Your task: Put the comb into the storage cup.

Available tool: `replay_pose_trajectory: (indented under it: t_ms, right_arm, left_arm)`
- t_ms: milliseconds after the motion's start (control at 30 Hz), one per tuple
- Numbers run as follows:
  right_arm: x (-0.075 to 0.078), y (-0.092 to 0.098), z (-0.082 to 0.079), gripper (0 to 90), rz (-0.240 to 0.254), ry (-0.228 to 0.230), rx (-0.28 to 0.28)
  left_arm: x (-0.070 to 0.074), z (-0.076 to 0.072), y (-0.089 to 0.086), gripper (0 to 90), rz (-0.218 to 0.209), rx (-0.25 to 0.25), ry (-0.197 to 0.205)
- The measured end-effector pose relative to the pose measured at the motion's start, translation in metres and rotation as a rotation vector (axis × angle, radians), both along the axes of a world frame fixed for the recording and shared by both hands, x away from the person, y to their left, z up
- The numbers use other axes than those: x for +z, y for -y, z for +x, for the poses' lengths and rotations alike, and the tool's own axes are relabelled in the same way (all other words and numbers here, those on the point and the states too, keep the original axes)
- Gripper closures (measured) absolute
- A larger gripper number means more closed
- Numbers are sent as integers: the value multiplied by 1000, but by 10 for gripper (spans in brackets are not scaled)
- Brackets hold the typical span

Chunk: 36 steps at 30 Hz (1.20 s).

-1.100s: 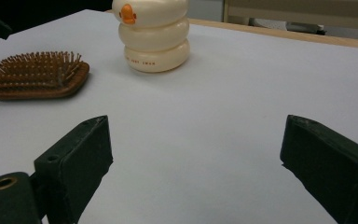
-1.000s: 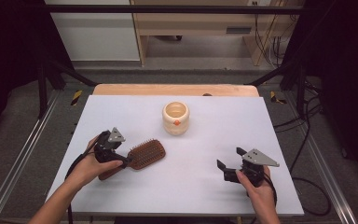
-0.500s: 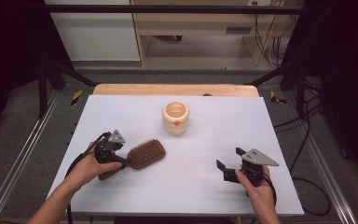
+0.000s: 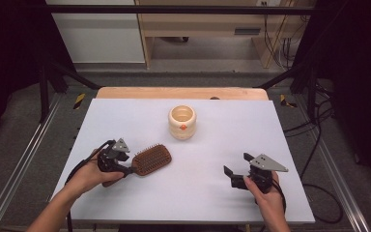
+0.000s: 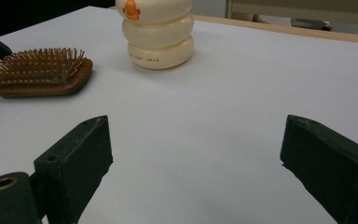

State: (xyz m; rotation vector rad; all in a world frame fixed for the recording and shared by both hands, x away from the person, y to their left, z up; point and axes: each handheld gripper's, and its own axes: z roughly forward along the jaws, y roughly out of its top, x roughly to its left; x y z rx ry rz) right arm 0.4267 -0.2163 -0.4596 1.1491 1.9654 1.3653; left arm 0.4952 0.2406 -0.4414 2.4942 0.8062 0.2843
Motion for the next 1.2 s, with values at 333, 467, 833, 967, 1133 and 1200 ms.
replay_pose_trajectory:
  t_ms: [333, 467, 833, 967, 1133, 1200]
  right_arm:
    - [-1, 0, 1, 91, -2, -6, 5]
    - [-1, -1, 1, 91, -1, -7, 5]
    - [-2, -1, 1, 91, -1, -11, 5]
    - [-2, 0, 2, 91, -1, -11, 7]
    - [-2, 0, 1, 91, -3, -12, 8]
    - [-1, 0, 1, 91, -1, -12, 8]
  left_arm:
    - [-7, -2, 1, 449, 24, -2, -51]
    - [-6, -2, 1, 495, 27, -7, -62]
    - [-10, -4, 4, 605, 73, -40, -94]
    - [-9, -3, 6, 621, 87, -47, -99]
    - [-9, -3, 8, 644, 104, -61, -98]
    - [-9, -3, 8, 661, 106, -69, -99]
